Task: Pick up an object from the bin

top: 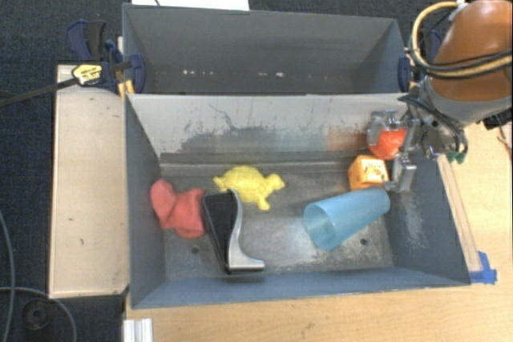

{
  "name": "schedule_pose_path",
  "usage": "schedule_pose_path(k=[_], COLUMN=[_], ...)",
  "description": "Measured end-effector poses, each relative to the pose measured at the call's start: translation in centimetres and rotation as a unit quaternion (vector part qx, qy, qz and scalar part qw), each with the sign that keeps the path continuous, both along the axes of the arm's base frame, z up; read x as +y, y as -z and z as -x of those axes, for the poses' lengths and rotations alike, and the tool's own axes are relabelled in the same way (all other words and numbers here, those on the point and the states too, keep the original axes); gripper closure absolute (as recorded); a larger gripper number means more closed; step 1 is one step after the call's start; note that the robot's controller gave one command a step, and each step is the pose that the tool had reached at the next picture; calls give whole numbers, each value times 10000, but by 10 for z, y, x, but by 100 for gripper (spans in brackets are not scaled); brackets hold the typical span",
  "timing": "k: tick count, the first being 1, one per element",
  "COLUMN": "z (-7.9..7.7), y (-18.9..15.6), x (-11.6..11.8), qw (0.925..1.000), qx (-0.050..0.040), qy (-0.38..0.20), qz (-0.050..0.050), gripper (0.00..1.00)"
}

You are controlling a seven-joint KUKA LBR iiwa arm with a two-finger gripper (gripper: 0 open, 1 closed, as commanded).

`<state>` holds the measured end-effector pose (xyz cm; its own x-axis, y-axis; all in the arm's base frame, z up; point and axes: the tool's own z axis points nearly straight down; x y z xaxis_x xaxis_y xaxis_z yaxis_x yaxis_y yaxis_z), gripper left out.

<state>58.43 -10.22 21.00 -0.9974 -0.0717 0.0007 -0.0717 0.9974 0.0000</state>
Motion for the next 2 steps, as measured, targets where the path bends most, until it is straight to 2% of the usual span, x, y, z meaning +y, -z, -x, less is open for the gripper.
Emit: schedule_pose_path(k=[1,2], z=[9,41], y=[22,93], x=[20,29], qw=[9999,9999], qx=[-79,-36], qy=[-122,128], qz=[7,1], gripper=[0,0])
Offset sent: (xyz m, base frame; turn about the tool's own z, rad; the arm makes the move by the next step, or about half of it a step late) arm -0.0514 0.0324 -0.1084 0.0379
